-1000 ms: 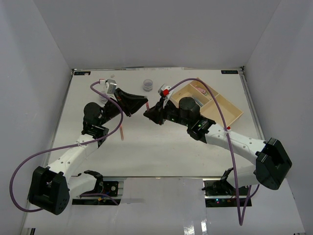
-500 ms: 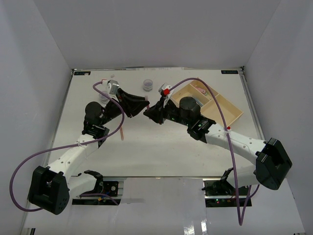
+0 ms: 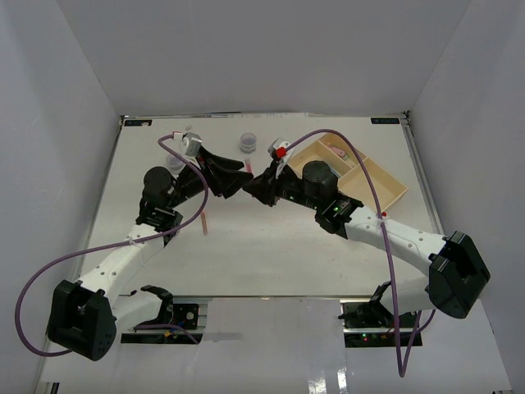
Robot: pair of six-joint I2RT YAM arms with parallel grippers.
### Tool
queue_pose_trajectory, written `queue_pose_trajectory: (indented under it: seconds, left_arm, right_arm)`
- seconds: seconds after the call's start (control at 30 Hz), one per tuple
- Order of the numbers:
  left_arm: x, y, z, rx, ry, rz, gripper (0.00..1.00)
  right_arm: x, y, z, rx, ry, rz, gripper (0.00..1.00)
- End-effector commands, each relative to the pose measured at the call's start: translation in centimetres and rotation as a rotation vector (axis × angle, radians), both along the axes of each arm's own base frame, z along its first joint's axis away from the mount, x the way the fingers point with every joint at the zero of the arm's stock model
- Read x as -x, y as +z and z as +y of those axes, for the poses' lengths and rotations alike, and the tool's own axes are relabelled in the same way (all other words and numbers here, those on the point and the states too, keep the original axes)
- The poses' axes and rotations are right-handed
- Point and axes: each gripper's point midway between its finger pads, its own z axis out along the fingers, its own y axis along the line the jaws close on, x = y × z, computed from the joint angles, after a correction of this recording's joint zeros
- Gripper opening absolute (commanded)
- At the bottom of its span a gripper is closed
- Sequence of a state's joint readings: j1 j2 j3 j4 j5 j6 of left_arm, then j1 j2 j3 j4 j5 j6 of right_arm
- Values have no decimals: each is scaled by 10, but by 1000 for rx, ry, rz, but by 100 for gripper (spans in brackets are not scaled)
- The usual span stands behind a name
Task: Sort the stationery into containers
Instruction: Close the pen cap on the pen.
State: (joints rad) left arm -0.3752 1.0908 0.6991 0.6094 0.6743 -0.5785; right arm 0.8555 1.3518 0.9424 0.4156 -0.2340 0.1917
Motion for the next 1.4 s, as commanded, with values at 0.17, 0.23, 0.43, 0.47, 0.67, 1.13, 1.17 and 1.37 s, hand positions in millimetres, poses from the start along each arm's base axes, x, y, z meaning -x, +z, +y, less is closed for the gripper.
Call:
queue_pose_trajectory:
  seconds: [0.17, 0.23, 0.43, 0.47, 0.67, 1.13, 1.17, 1.37]
  left_arm:
    - [-4, 46, 11, -106, 83, -56, 75]
    - [-6, 54, 10, -127, 80, -59, 76]
    - [-9, 52, -1, -146, 13, -19, 72]
    - [-9, 52, -2, -140, 5, -8, 71]
    - [-7, 48, -10, -133, -37, -7, 62]
    - [4, 34, -24, -137, -110, -4, 49]
    - [5, 33, -25, -139, -113, -4, 48]
    - [5, 29, -26, -140, -113, 0, 42]
  right_arm:
    - [10, 8, -6, 23, 42, -45, 8]
    - [11, 8, -7, 30, 52, -45, 8]
    - [15, 21, -8, 28, 66, -65, 8]
    - [15, 22, -8, 29, 69, -66, 8]
    - [15, 24, -6, 26, 78, -69, 8]
    - [15, 26, -4, 19, 81, -56, 8]
    - [14, 27, -4, 18, 79, -56, 8]
    - [15, 30, -5, 11, 80, -62, 8]
